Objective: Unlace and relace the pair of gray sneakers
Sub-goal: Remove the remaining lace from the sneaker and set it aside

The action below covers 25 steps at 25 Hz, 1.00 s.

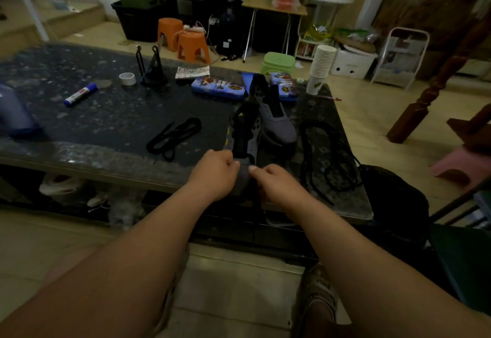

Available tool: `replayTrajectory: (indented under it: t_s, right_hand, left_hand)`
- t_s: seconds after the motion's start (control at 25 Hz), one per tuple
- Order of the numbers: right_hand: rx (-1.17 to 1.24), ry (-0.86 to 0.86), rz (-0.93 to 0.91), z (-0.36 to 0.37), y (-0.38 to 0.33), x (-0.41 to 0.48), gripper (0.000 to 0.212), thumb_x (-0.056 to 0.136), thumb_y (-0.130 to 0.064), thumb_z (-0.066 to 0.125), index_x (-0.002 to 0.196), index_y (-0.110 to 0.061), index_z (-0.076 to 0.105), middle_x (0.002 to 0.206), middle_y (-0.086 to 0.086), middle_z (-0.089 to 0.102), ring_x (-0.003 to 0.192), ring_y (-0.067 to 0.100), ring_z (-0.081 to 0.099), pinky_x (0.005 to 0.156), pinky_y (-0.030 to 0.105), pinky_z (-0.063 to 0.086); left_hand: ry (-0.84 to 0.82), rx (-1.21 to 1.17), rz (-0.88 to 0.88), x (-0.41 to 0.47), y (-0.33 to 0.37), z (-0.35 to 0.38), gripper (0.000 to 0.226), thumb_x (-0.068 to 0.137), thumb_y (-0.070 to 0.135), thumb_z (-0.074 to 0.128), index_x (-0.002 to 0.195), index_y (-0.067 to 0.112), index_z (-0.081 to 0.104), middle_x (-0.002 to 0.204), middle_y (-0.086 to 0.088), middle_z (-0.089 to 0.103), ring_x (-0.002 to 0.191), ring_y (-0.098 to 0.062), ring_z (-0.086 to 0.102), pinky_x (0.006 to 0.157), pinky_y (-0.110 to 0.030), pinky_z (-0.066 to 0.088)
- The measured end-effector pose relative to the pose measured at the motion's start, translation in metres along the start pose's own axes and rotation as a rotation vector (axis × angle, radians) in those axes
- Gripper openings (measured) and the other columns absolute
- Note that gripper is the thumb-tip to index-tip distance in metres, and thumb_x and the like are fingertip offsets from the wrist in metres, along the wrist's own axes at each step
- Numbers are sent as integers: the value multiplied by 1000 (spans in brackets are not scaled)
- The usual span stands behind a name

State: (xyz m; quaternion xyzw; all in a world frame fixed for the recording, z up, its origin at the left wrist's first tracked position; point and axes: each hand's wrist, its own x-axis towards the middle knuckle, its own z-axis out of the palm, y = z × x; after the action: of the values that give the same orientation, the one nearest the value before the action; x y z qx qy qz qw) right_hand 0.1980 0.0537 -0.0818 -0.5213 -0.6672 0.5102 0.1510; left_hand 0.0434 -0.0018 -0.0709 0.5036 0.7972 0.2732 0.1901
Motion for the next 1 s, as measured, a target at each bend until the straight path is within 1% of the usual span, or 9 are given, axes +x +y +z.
replayTrajectory:
  t_s: [0.08,0.2,0.28,0.4,0.52,0.64,0.8,0.88,1.0]
  right_hand:
    - [-82,95,6,9,-6,21,45,98,-57,55,89,-13,59,87,8,64,82,27,63,72,38,47]
    - [-212,170,-51,8,-10,39,39,103,-42,57,81,-10,58,78,8,59,79,28,59,68,34,39]
    - [-271,177,-96,7,-12,41,35,101,-37,60,80,-8,60,78,6,60,82,27,61,70,34,41]
    - [-250,210,-126,7,-11,36,29,101,-37,60,92,-10,65,88,4,64,90,25,64,76,36,48]
    - [-178,184,-170,6,-3,19,23,98,-40,66,93,-17,66,88,-1,66,85,16,64,76,37,52]
    - [-221,232,-259,8,8,6,16,97,-33,68,89,-20,64,83,-4,65,80,12,61,71,33,50]
    - [-184,367,-228,6,7,13,16,100,-31,63,86,-22,60,86,-4,62,81,13,59,65,30,42]
    - [-263,383,-210,9,4,18,19,99,-34,63,84,-24,60,92,-2,61,81,16,60,68,31,43]
    - [-341,382,-175,19,2,16,20,100,-36,62,84,-23,59,87,-2,64,83,20,61,70,34,47]
  left_hand:
    - [-85,-144,2,-17,-4,-19,33,99,27,61,70,17,50,73,-4,56,66,-18,54,55,-28,38]
    - [-406,-292,41,-38,-19,-45,37,91,28,69,60,22,52,65,-2,50,62,-14,46,61,-30,34]
    - [-477,-281,18,-36,-25,-45,36,89,35,70,59,24,55,65,0,52,64,-15,46,65,-32,35]
    - [-231,-208,-112,-22,-20,-26,31,95,35,70,71,21,55,67,-1,56,64,-15,53,61,-33,45]
    - [-132,-99,-145,-21,-15,-5,39,95,38,71,69,18,49,66,0,51,62,-16,50,52,-30,34]
    - [-40,70,-130,-22,-16,9,43,96,45,66,67,21,46,68,0,49,66,-20,51,51,-31,29]
    - [48,-79,-52,-3,-3,4,38,101,39,61,70,18,53,69,-2,58,70,-21,57,56,-30,36]
    - [54,-144,-49,3,-2,-5,38,101,36,61,69,17,55,68,-3,60,70,-22,60,59,-30,39]
    - [7,-326,-88,-17,3,-9,36,101,31,63,72,9,58,58,2,55,55,-13,52,51,-26,34]
